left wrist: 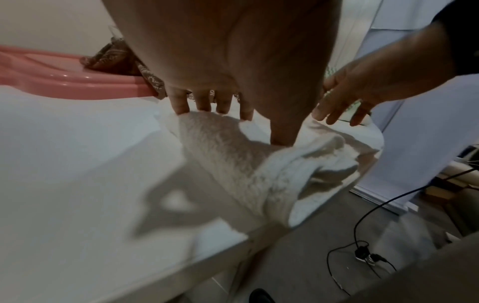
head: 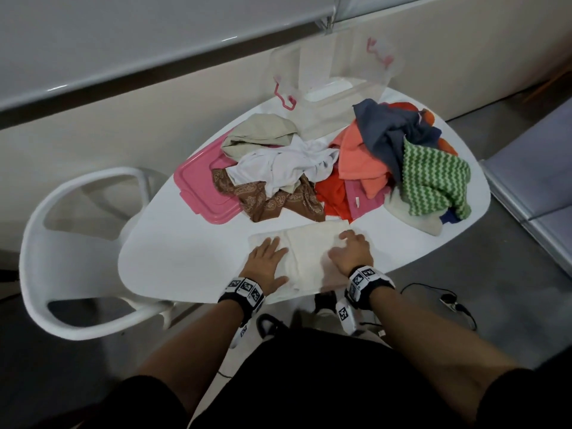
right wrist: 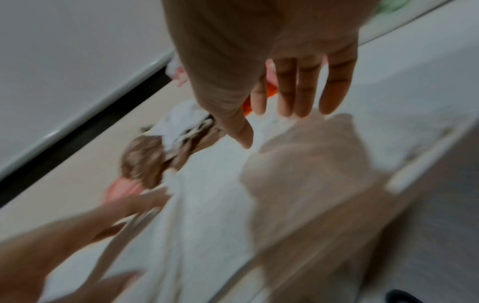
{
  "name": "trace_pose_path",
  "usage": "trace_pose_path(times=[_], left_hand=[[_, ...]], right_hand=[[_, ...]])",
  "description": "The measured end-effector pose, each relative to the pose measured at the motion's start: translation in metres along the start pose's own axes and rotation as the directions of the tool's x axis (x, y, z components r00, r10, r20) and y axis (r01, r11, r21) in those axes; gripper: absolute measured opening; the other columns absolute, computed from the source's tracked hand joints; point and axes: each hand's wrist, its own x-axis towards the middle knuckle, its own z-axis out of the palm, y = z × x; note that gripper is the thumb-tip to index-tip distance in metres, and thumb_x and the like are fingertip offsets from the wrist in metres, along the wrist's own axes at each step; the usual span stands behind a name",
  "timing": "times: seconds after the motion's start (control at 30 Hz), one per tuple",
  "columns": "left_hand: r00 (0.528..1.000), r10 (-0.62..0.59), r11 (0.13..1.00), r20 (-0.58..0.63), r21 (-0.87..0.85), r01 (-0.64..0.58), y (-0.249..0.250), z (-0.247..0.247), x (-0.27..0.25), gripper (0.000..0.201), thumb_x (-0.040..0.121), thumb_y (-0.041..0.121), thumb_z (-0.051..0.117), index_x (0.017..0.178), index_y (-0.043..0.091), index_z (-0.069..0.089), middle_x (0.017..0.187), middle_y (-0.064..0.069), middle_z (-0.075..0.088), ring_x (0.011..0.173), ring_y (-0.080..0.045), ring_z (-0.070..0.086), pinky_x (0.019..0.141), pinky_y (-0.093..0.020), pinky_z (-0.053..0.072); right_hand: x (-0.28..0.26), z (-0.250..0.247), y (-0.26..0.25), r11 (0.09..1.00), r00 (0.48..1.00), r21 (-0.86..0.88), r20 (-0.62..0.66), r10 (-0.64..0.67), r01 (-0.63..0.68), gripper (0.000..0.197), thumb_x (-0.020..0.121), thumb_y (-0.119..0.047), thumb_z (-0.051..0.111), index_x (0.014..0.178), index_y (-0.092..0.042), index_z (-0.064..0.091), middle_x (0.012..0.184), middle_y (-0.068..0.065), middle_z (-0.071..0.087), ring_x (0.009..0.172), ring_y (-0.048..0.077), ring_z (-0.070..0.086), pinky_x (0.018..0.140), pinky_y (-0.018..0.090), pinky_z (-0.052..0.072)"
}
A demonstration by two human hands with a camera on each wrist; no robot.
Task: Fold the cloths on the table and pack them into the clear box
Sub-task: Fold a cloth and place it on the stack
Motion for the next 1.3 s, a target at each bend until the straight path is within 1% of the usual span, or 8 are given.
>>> trace_pose_path(times=[0.2,0.57,0.7,0.8,0.93,1.07,1.17,1.3], left_hand=[[1.0,-0.002,1.0,0.005,-0.026,0.002,-0.002,-0.003,0.004,0.077,0.093,0.054,0.049,0.156,0.026,0.013,0.164,-0.001,-0.01,0.151,-0.02,-0.011,0.122,-0.042,0.002],[0.98,-0.068,0.99,-0.187,-0.131,0.044,0.001,0.007,-0.022,0.084,0.079,0.069,0.029,0.148,0.022,0.036,0.161,-0.005,0.02,0.149,-0.025,0.013,0.118,-0.046,0.021],[0.852,-0.411,0.877,-0.324,-0.396,0.272,0.002,0.001,-0.028,0.079,0.087,0.062,0.053,0.147,0.013,0.035,0.15,-0.009,0.037,0.133,-0.03,0.037,0.105,-0.045,0.038],[0.741,-0.671,0.623,-0.04,-0.572,0.533,-0.001,-0.01,-0.023,0.09,0.082,0.071,0.055,0.144,0.01,0.035,0.142,-0.011,0.04,0.128,-0.032,0.045,0.103,-0.045,0.042],[0.773,-0.629,0.657,0.081,-0.476,0.584,0.01,-0.011,-0.015,0.084,0.078,0.069,0.062,0.133,0.007,0.048,0.131,-0.014,0.043,0.12,-0.033,0.049,0.102,-0.042,0.043],[0.767,-0.635,0.577,0.089,-0.605,0.548,0.027,-0.015,-0.011,0.061,0.084,0.046,0.069,0.125,0.004,0.051,0.127,-0.015,0.053,0.116,-0.032,0.054,0.093,-0.034,0.043],[0.806,-0.592,0.579,0.0,-0.696,0.425,0.041,-0.03,-0.009,0.043,0.083,0.035,0.073,0.108,0.009,0.049,0.105,-0.009,0.061,0.102,-0.03,0.058,0.077,-0.029,0.042],[0.939,-0.343,0.44,0.026,-0.878,0.186,0.07,-0.054,-0.001,0.039,0.074,0.024,0.08,0.096,0.021,0.048,0.093,0.001,0.061,0.079,-0.018,0.061,0.067,-0.03,0.051]], right_hand=[[0.018,-0.018,0.034,0.992,0.989,0.014,0.079,0.125,-0.127,0.085,0.072,-0.035,0.079,0.142,-0.017,0.034,0.131,0.013,0.047,0.119,0.034,0.053,0.091,0.035,0.046],[0.024,-0.008,0.015,0.998,0.994,0.064,0.108,0.01,-0.017,0.03,0.078,-0.023,0.073,0.099,-0.008,0.057,0.098,0.007,0.061,0.093,0.03,0.06,0.077,0.032,0.048],[0.031,-0.013,0.012,0.982,0.995,0.18,0.083,0.049,-0.063,0.048,0.082,-0.015,0.07,0.121,-0.012,0.042,0.104,0.011,0.061,0.097,0.032,0.062,0.085,0.035,0.05],[0.032,-0.016,0.014,0.997,1.0,0.071,0.018,0.015,-0.016,0.046,0.079,-0.013,0.065,0.117,-0.019,0.04,0.109,0.01,0.059,0.102,0.033,0.06,0.091,0.041,0.049],[0.024,-0.016,0.002,0.952,0.964,-0.191,-0.067,-0.256,0.24,0.034,0.079,-0.015,0.063,0.11,-0.022,0.05,0.112,0.003,0.05,0.104,0.026,0.05,0.09,0.038,0.039],[0.012,-0.008,-0.023,0.937,0.894,0.077,0.282,-0.348,0.34,0.021,0.086,-0.009,0.059,0.09,-0.03,0.058,0.086,-0.005,0.061,0.074,0.013,0.061,0.07,0.023,0.044],[0.003,-0.001,-0.04,0.917,0.828,0.381,0.471,-0.304,0.121,0.018,0.097,-0.019,0.049,0.105,-0.027,0.063,0.099,0.006,0.068,0.073,0.019,0.067,0.057,0.023,0.047],[0.007,-0.004,-0.046,0.742,0.779,0.601,0.602,-0.177,-0.296,0.053,0.094,-0.063,0.045,0.117,-0.02,0.067,0.107,0.011,0.068,0.089,0.026,0.067,0.08,0.039,0.054]])
